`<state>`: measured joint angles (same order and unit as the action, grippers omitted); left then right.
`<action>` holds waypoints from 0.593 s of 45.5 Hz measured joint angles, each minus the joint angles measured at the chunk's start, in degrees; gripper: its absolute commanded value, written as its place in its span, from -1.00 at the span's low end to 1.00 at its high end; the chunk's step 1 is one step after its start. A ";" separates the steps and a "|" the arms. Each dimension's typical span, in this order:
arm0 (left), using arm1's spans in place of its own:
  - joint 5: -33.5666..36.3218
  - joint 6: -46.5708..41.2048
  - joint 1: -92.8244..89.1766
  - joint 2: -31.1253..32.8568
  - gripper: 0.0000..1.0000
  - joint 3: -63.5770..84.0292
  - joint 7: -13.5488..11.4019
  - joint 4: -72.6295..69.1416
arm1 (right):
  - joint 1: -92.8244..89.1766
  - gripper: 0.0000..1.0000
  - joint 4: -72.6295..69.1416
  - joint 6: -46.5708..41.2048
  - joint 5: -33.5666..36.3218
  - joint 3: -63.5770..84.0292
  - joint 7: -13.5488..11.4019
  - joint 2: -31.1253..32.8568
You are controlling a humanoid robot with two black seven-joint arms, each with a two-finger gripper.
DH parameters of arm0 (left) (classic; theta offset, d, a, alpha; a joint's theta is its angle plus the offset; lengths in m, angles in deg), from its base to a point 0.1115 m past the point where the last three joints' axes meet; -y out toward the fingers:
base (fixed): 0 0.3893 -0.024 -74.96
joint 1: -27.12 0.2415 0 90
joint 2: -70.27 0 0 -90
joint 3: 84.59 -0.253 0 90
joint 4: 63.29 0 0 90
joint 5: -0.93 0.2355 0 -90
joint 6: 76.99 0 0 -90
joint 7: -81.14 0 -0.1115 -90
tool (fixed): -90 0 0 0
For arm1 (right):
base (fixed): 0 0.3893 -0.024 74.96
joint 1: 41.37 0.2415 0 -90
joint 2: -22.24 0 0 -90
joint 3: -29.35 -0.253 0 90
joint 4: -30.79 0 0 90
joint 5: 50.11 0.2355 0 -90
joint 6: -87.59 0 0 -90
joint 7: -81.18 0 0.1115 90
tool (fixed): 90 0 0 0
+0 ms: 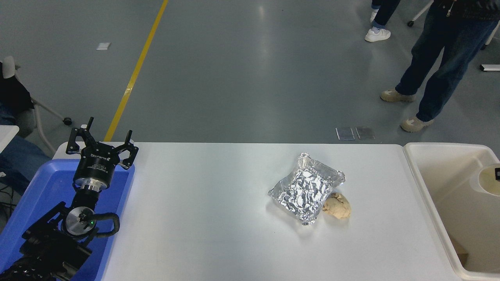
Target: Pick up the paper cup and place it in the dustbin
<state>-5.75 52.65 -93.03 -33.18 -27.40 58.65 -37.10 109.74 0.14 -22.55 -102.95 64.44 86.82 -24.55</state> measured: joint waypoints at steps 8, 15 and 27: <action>-0.01 0.00 0.00 0.00 1.00 -0.01 0.00 0.00 | -8.74 1.00 5.55 4.26 1.86 -4.76 -2.10 -5.01; -0.01 0.00 0.00 0.00 1.00 -0.01 0.00 0.00 | -12.91 1.00 7.87 6.65 3.25 -6.81 -3.28 -7.60; 0.01 0.00 -0.06 0.00 1.00 -0.01 0.00 0.00 | -12.41 1.00 5.97 7.66 3.96 -7.45 -3.88 -8.68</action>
<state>-5.74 52.65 -93.08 -33.18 -27.41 58.65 -37.09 97.33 6.11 -14.89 -98.98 56.98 82.94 -33.23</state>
